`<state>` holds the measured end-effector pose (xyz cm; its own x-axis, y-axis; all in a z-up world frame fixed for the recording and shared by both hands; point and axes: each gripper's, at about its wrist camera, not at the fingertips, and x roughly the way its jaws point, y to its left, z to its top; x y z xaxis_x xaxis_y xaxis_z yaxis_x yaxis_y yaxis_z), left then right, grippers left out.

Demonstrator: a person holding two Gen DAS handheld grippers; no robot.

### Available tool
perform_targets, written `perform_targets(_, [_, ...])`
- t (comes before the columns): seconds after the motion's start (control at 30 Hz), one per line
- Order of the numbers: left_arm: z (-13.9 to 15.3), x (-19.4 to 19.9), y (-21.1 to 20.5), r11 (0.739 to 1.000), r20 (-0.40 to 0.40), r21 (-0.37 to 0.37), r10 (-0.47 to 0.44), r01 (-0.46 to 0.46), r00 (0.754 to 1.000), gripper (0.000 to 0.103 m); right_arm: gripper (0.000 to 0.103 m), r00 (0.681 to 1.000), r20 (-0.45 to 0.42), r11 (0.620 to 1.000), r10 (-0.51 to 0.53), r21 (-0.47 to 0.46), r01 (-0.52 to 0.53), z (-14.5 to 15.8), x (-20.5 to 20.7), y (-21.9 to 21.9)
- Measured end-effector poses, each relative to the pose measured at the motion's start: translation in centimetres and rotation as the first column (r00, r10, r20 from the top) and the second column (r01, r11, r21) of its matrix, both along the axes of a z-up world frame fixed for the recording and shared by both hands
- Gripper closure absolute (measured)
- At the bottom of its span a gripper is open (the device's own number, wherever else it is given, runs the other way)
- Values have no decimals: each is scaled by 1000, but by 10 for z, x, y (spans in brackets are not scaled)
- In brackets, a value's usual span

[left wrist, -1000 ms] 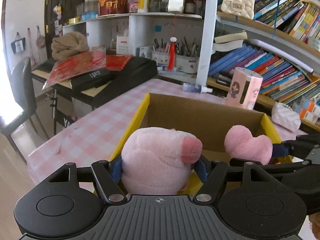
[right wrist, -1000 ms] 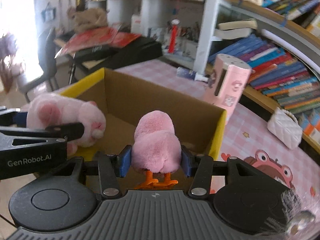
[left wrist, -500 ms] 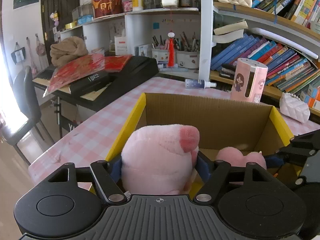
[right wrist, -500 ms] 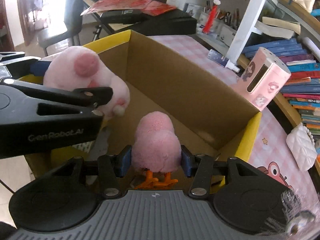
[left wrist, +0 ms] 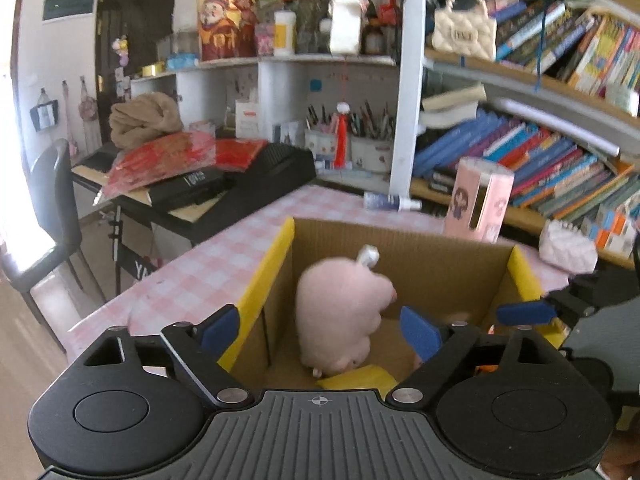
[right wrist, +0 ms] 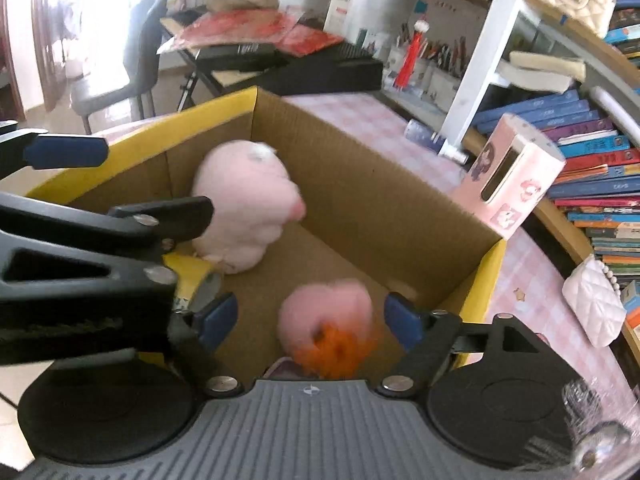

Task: Organize objects
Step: 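Lower and release plush chick with right tool while left tool releases plush pig in box, then lift both open tools out of the yellow box and back away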

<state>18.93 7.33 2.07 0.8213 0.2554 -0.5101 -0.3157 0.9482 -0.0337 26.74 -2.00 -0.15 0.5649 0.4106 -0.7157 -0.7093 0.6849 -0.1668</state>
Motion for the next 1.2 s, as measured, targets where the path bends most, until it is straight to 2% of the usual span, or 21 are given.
perform_targets(0.1, [8, -14, 2, 1000, 34, -9, 7, -7, 999, 8, 23, 999, 49, 999, -21, 43, 19, 11, -15, -10])
perform_targets(0.23, [12, -29, 8, 1000, 36, -23, 11, -10, 999, 8, 23, 992, 109, 993, -68, 101, 57, 27, -37, -23])
perform_targets(0.43, [16, -57, 18, 998, 43, -65, 19, -16, 999, 8, 23, 970, 203, 986, -132, 124, 108, 42, -71, -35])
perform_targets(0.57, [16, -76, 18, 1000, 44, -30, 5, -3, 999, 5, 21, 948, 247, 973, -199, 168, 160, 51, -94, -43])
perform_targets(0.7, [14, -96, 20, 1000, 44, 3, 3, -3, 999, 3, 13, 932, 234, 950, -277, 213, 229, 52, -117, -52])
perform_targets(0.8, [9, -111, 23, 1000, 30, 9, 6, -7, 1000, 2, 9, 919, 209, 933, -334, 211, 292, 44, -137, -57])
perform_targets(1.03, [0, -140, 25, 1000, -29, 25, -1, 2, 1000, 1, 9, 900, 66, 890, -430, 198, 411, 24, -169, -56])
perform_targets(1.2, [-6, -160, 24, 998, -67, 51, -29, 33, 997, 1, 9, 890, 40, 881, -454, 169, 442, 15, -194, -51])
